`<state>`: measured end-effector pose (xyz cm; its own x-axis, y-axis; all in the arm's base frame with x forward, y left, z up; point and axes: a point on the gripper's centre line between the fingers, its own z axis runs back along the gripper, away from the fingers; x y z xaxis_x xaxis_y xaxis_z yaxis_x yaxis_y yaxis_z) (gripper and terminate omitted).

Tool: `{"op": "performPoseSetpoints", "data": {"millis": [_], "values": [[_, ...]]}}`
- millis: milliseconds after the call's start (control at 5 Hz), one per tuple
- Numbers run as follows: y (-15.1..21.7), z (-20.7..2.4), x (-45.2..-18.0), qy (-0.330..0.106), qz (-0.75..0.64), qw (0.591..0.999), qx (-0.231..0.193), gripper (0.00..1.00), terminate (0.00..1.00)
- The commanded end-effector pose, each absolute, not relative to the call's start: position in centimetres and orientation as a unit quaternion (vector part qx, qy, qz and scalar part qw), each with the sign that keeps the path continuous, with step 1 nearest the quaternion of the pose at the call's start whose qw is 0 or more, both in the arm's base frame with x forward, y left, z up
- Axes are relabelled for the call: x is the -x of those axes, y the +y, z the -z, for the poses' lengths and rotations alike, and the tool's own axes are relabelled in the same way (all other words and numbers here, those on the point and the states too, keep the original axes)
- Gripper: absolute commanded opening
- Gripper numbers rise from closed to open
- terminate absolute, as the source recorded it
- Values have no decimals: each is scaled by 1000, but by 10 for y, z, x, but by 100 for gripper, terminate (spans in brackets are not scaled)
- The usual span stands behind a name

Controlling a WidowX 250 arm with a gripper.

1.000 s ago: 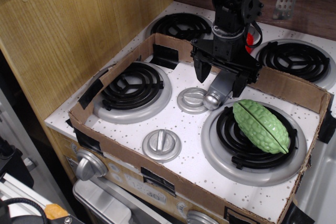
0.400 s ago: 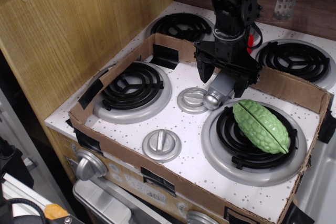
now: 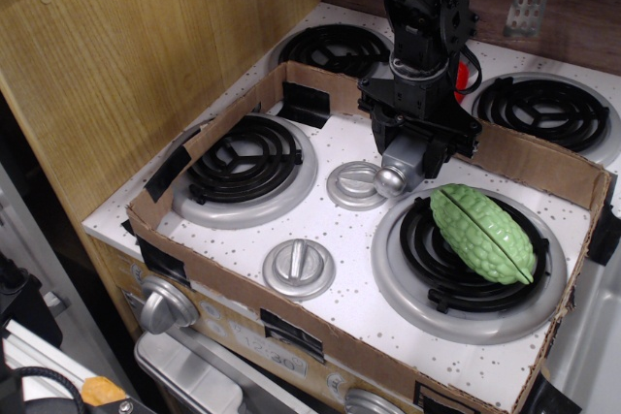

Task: Right pepper shaker

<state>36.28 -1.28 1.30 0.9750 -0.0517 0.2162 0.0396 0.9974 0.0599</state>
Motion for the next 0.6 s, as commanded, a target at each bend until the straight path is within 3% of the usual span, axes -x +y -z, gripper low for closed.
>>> {"op": "performPoseSetpoints", "data": {"millis": [0, 400], "values": [[3, -53, -359, -68, 6, 998, -7, 0, 0], [20, -75, -342, 11, -25, 1000, -9, 0, 0]]}}
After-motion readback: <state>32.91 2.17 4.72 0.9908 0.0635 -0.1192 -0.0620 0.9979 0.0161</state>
